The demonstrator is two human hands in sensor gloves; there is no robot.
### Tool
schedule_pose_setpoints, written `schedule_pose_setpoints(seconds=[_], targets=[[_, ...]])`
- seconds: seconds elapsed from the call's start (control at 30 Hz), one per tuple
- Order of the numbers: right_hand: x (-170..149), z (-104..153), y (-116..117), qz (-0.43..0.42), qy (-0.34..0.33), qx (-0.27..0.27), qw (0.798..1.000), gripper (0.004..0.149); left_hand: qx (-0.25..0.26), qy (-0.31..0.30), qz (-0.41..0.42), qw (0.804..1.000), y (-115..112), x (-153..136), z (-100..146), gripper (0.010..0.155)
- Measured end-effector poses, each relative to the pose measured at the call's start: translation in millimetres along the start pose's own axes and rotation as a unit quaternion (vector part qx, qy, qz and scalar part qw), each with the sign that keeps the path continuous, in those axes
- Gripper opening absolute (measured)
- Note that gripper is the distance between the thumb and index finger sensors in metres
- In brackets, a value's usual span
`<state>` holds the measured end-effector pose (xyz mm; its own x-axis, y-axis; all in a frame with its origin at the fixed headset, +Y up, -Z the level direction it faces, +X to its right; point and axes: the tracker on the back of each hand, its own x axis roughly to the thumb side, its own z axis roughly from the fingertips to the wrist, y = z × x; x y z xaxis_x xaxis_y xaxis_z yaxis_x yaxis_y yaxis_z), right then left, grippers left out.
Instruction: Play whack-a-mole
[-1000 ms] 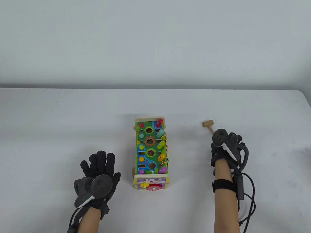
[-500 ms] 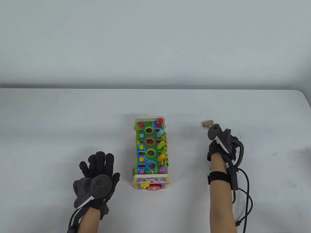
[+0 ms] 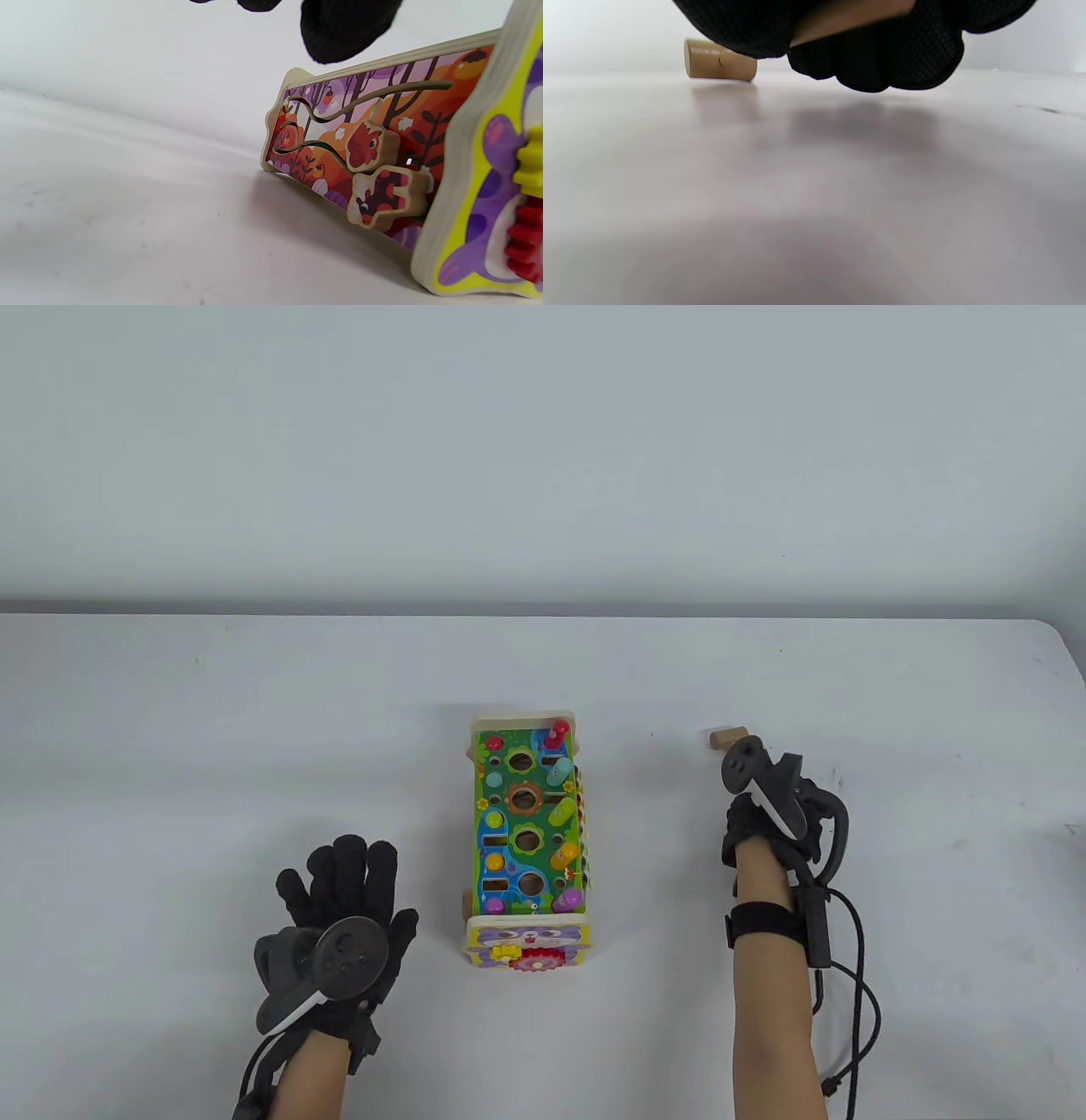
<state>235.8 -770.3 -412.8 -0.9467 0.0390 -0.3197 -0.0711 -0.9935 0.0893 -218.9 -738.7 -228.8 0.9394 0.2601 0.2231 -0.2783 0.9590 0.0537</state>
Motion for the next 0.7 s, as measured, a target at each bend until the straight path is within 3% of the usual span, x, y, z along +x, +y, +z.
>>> schedule_pose_setpoints(seconds=[0.23, 0.4, 0.57, 0.7], targets=[[1, 31, -25, -0.073, -0.072, -0.05, 0.994, 0.042, -0.006, 0.001, 0.008, 1.0, -1, -3, -1, 0.078], [8, 66, -40, -0.181, -0.138, -0.068, 0.971, 0.043, -0.009, 0.0, 0.015, 1.0, -2, -3, -1, 0.078], [14, 104, -49, -0.324, -0.195, -0.074, 0.923, 0.044, -0.009, -0.001, 0.022, 1.0, -2, -4, -2, 0.078], [16, 132, -51, -0.421, -0.243, -0.064, 0.872, 0.044, -0.007, 0.0, 0.026, 1.0, -2, -4, -2, 0.078]])
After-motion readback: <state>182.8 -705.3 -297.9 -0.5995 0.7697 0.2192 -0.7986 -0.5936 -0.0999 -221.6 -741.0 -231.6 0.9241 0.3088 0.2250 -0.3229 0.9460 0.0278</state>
